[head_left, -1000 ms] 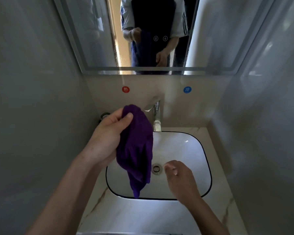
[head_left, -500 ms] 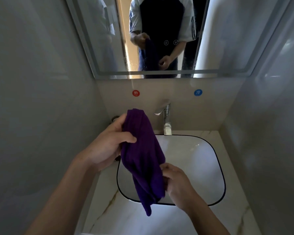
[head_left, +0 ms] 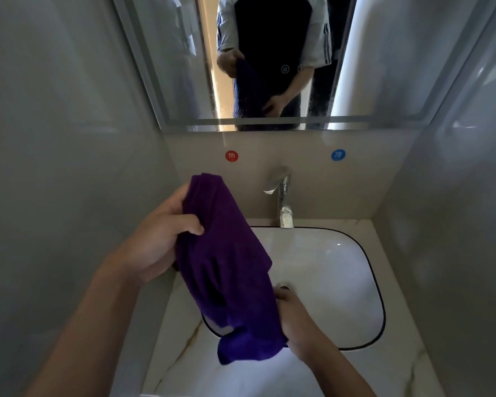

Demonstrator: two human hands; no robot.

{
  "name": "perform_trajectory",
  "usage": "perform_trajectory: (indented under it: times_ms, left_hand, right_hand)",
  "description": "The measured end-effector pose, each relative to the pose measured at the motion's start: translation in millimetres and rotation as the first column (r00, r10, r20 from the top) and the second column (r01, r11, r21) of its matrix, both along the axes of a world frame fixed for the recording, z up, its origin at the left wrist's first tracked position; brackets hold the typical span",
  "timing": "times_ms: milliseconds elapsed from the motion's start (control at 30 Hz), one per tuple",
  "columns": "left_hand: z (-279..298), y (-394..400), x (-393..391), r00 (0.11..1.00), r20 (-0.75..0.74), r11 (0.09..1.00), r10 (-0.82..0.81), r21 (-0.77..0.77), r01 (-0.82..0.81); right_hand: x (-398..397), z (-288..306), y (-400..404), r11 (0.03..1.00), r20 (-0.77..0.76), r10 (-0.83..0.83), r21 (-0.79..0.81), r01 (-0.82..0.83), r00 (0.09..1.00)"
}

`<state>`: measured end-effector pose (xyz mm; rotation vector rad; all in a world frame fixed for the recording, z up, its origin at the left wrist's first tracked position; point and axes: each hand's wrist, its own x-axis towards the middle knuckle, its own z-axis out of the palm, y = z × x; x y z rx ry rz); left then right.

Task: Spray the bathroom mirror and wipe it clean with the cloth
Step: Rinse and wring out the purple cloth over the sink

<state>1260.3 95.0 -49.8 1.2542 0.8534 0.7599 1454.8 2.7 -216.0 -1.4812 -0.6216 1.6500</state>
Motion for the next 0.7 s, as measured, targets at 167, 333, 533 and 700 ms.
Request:
perform_trajectory:
  times_ms: [167, 333, 533, 700]
  left_hand:
    - [-15.2, 5.4, -19.8, 0.987, -0.133, 0.995, 0.093, -0.012, -0.096]
    - [-28.5, 7.4, -20.8, 0.968, -0.220, 0.992, 0.118, -0.007, -0.122]
    - [-37.8, 13.2, -19.1, 0.947, -0.285, 0.989, 0.145, 0.020, -0.145]
    - [-59.8, 19.5, -28.4, 0.874, -0.479, 0.997, 0.080, 0.043, -0.068]
  right_hand:
    - [22.9, -2.4, -0.7, 0.972, 0.376, -0.142, 0.227, 0.057, 0.916]
    - [47.3, 13.3, -10.3, 0.947, 0.690, -0.231, 0.321, -0.003, 0.686]
    - [59.4, 29.0, -15.0, 0.928, 0.634, -0.336, 0.348, 0.132, 0.697]
    - [61.2, 47.6, -18.1, 0.884, 0.450, -0.421, 0.398, 0.245, 0.787]
